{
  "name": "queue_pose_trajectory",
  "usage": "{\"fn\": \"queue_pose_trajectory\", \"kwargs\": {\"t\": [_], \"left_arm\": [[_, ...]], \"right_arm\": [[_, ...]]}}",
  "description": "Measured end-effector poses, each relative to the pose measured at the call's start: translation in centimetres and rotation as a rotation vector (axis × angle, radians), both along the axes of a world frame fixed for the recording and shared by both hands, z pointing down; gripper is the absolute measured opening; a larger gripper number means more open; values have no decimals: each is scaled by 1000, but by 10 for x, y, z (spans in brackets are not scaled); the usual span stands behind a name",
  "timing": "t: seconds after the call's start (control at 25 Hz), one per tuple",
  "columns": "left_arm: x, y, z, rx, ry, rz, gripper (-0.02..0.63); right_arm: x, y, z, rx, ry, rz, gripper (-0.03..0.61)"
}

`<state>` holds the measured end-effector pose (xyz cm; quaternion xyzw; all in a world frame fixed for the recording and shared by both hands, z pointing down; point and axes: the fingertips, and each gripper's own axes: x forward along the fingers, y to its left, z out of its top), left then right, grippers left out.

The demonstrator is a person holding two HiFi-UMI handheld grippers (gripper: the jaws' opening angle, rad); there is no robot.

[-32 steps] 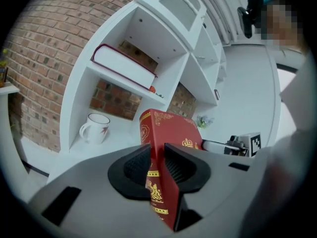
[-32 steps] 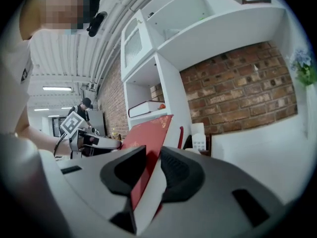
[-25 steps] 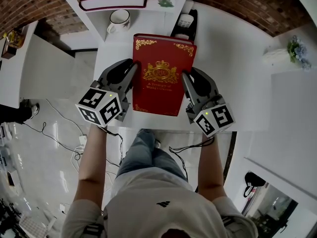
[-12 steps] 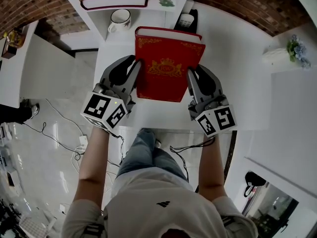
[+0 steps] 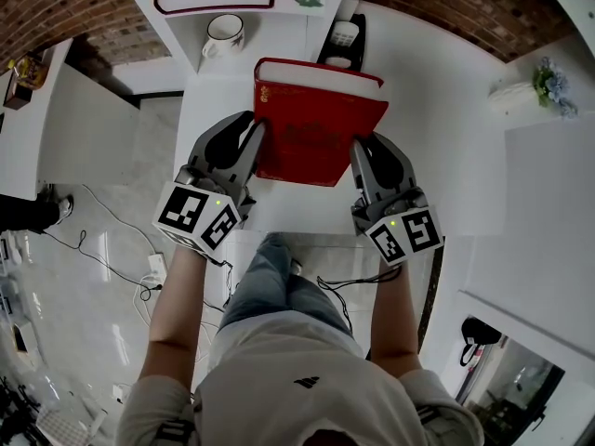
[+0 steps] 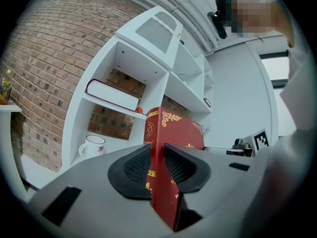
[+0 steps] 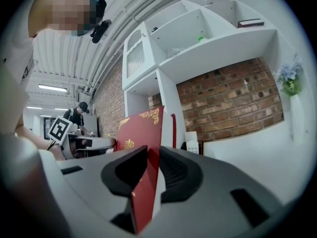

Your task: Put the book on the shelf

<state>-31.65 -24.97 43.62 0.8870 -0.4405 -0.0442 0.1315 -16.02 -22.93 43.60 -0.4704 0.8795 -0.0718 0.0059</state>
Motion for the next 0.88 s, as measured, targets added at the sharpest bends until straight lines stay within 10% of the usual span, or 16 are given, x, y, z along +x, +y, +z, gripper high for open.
{"fn": "queue_pose_trajectory", "kwargs": {"t": [0.88], "left_arm": [[-2, 63, 2, 26, -77, -96, 89]], "right_arm": [[-4, 60, 4, -60, 10, 23, 77]]}}
